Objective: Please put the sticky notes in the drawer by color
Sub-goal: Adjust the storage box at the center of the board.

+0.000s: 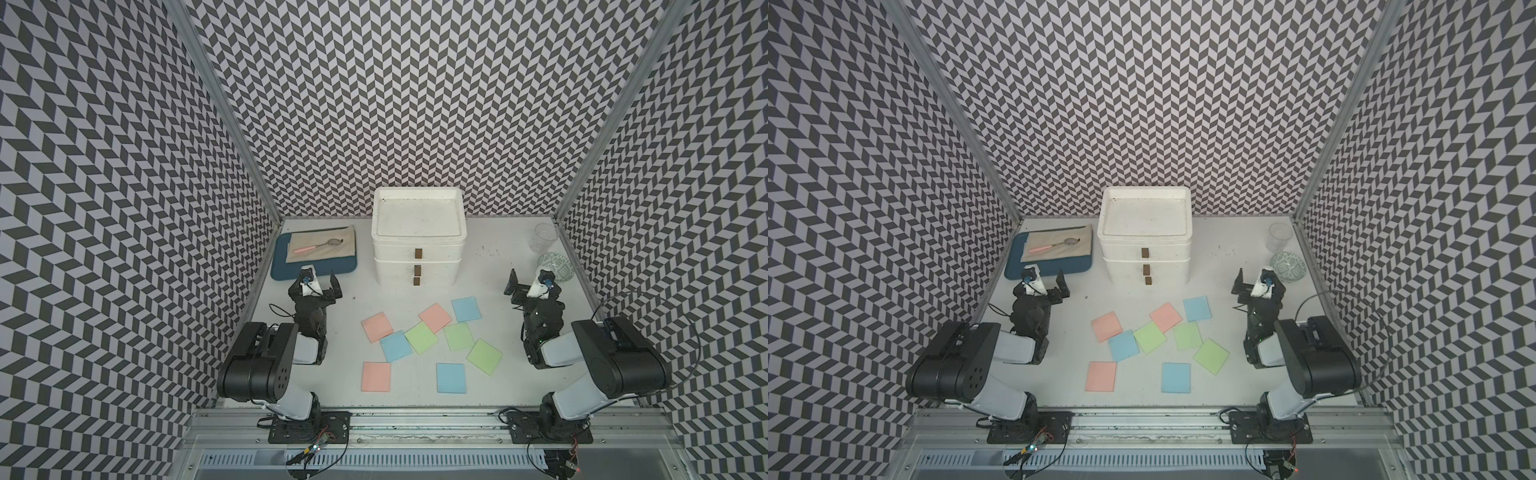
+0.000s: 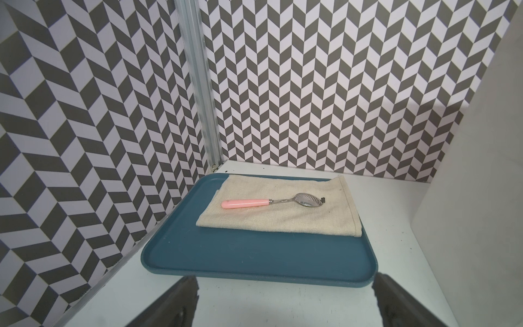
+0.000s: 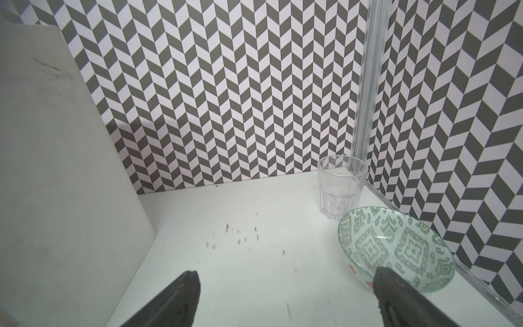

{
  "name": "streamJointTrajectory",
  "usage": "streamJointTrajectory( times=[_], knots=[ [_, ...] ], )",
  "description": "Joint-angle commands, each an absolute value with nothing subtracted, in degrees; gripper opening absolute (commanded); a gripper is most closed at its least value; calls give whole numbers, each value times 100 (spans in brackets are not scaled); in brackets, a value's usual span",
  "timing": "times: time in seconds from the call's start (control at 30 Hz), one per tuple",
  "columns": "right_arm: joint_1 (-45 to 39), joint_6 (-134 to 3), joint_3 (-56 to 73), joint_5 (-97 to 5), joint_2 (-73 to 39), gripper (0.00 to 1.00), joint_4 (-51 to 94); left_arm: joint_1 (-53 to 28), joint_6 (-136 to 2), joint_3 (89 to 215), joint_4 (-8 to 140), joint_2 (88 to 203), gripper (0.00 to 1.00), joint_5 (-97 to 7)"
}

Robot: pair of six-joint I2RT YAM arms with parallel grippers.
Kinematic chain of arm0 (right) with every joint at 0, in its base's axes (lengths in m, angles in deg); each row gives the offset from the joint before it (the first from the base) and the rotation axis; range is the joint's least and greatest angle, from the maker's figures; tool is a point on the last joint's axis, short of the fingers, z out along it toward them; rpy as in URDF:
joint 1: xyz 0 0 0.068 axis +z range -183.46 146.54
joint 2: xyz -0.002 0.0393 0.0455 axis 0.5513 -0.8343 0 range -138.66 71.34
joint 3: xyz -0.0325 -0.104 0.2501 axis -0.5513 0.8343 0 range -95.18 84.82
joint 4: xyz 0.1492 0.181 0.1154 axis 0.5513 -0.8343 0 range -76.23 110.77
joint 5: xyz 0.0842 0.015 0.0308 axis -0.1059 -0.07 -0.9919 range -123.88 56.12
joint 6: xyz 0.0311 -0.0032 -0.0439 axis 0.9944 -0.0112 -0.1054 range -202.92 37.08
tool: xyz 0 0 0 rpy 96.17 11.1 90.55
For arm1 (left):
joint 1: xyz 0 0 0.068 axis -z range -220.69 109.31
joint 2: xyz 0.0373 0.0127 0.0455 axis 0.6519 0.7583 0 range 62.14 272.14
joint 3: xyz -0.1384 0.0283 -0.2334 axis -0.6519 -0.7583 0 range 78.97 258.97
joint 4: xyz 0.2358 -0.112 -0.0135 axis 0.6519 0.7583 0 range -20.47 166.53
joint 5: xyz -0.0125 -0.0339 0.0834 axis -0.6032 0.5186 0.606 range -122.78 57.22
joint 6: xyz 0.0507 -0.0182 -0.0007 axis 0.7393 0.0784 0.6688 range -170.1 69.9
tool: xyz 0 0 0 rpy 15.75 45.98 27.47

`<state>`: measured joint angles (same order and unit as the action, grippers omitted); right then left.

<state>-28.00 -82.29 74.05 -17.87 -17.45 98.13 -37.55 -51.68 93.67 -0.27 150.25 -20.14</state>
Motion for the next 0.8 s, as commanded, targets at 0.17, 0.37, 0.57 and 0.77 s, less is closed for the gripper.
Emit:
streamJointTrajectory(
  times=[0.17,0.37,0.57,0.77],
  knots=[
    [-2833,-7266,6332,-1548,944,99,5837,-3321,-5811,11070,3942,13798,100,-1301],
    [-2826,-6286,5786,-3902,1054,97,4700,-3360,-6334,11304,4435,13552,100,-2801],
    [-2473,-5937,5277,-5393,559,44,4066,-3223,-7652,11401,4850,13003,73,-4446],
    [-2203,-5810,5130,-5870,123,26,3922,-2926,-8497,11386,5260,12954,69,-5189]
  ],
)
